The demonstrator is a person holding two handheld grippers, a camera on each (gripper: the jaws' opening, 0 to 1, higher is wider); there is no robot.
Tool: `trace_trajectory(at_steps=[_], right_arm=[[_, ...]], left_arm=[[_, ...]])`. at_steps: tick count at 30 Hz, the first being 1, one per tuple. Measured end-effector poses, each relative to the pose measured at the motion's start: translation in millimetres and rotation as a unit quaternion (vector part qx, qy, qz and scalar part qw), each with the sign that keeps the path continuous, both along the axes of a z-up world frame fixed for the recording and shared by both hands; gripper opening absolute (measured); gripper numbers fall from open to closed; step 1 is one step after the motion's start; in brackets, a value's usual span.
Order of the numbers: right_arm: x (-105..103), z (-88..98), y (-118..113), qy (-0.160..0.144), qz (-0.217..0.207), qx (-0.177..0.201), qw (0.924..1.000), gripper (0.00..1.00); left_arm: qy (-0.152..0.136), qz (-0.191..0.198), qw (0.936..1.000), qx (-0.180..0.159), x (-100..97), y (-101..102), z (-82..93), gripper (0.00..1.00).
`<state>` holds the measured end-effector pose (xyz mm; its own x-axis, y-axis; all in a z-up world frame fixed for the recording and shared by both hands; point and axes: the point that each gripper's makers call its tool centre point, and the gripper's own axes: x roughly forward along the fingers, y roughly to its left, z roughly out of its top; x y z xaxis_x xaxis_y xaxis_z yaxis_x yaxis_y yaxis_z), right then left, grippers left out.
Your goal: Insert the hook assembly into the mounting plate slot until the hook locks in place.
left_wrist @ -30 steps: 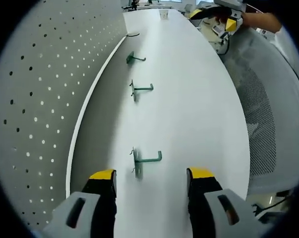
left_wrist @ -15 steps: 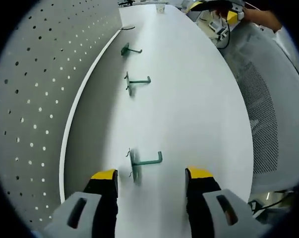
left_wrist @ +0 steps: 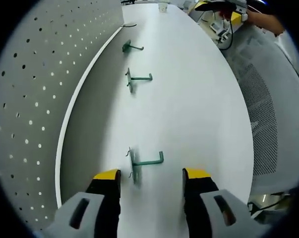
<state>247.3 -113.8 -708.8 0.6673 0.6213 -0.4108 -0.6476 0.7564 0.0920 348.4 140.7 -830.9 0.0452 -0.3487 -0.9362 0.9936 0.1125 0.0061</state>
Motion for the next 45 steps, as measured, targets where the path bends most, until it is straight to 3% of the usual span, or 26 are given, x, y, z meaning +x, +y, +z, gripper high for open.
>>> trace_trajectory(at_steps=[8, 20, 23, 29, 34, 45], right_arm=[[0, 0.3, 0, 0.000, 0.000, 0.000, 1.0000, 0.52], [0, 1.2, -1, 0.000, -0.003, 0.004, 1.0000, 0.51], [1, 4.0, -1, -0.004, -0.006, 0.009, 0.9999, 0.51], [1, 4.5, -1, -0.004, -0.006, 0.010, 0.9999, 0.51], [2, 5.6, -1, -0.006, -0.008, 0.016, 0.9998, 0.50], [2, 6.3, -1, -0.005, -0.008, 0.015, 0.9998, 0.50]], left_arm=[[-0.003, 0.011, 0.9999, -0.002, 5.6, -3, 1.7, 0.35], [-0.009, 0.025, 0.9996, 0.004, 8.8, 4, 0.5, 0.20], [-0.012, 0.050, 0.9986, 0.011, 13.6, 6, 0.7, 0.16], [-0.012, 0.052, 0.9984, 0.020, 12.3, 5, 1.2, 0.15], [-0.023, 0.065, 0.9972, 0.030, 16.8, 10, 0.0, 0.06], [-0.033, 0.061, 0.9970, 0.033, 17.1, 9, 0.5, 0.02]])
